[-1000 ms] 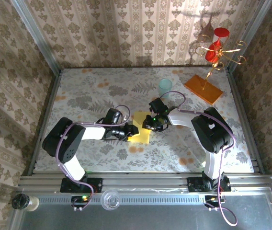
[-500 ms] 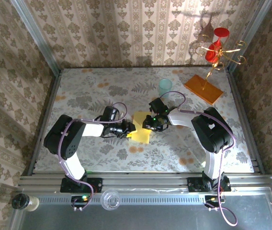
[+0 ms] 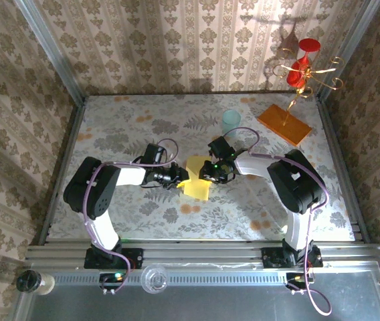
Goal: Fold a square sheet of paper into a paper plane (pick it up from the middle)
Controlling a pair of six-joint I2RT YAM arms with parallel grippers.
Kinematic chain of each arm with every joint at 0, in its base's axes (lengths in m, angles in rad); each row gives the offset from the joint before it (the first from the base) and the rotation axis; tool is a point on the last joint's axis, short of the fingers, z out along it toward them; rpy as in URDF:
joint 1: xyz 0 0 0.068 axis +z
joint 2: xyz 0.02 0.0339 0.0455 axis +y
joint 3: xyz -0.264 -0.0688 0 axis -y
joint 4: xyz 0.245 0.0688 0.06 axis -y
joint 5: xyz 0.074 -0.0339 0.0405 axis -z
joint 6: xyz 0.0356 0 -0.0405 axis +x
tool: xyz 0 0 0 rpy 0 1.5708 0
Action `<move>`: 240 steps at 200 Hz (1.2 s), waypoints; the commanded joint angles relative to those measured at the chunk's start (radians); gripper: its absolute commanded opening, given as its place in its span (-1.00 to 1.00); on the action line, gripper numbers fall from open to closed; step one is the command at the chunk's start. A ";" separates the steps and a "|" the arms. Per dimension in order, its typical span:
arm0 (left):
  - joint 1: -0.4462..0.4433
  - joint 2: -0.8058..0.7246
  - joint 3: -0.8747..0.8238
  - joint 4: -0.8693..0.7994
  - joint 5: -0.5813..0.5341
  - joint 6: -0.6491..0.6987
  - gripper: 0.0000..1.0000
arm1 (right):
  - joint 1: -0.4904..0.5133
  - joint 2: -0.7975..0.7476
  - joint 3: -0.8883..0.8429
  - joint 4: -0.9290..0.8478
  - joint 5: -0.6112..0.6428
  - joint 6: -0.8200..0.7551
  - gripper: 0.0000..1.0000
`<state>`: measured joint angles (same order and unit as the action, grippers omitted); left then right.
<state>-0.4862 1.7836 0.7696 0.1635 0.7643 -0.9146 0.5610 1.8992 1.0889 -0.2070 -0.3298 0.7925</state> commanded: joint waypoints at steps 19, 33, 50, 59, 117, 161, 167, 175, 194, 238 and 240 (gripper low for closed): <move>0.011 0.013 0.020 -0.018 0.027 0.020 -0.63 | -0.004 0.057 -0.041 -0.037 0.037 -0.001 -0.51; 0.011 0.011 0.016 -0.024 0.027 0.024 -0.65 | -0.004 0.056 -0.038 -0.037 0.037 -0.001 -0.51; 0.011 0.007 0.011 -0.031 0.021 0.028 -0.66 | -0.004 0.055 -0.038 -0.034 0.037 -0.002 -0.51; 0.012 0.005 0.010 -0.034 0.022 0.029 -0.66 | -0.004 0.054 -0.038 -0.032 0.035 -0.002 -0.50; 0.011 0.004 0.011 -0.037 0.020 0.031 -0.76 | -0.004 0.040 -0.049 -0.019 0.037 -0.012 -0.43; 0.011 -0.011 0.018 -0.055 0.027 0.031 -0.87 | -0.012 -0.002 -0.042 0.017 -0.042 -0.040 -0.28; 0.012 -0.014 0.019 -0.059 0.022 0.033 -0.88 | -0.014 -0.018 -0.042 0.029 -0.051 -0.039 -0.26; 0.012 -0.019 0.020 -0.066 0.016 0.033 -0.90 | -0.018 -0.039 -0.041 0.042 -0.064 -0.040 -0.21; 0.012 -0.027 0.022 -0.072 0.005 0.026 -0.93 | -0.034 -0.099 -0.045 0.072 -0.089 -0.048 -0.06; 0.008 -0.063 0.004 -0.045 -0.023 -0.033 -0.97 | -0.063 -0.292 -0.158 0.164 0.018 -0.121 0.37; 0.008 -0.064 0.002 -0.045 -0.024 -0.036 -0.97 | -0.065 -0.300 -0.165 0.165 0.027 -0.127 0.38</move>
<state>-0.4808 1.7679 0.7734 0.1169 0.7593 -0.9165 0.5076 1.7088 0.9810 -0.0959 -0.3897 0.7311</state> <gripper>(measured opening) 0.061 0.660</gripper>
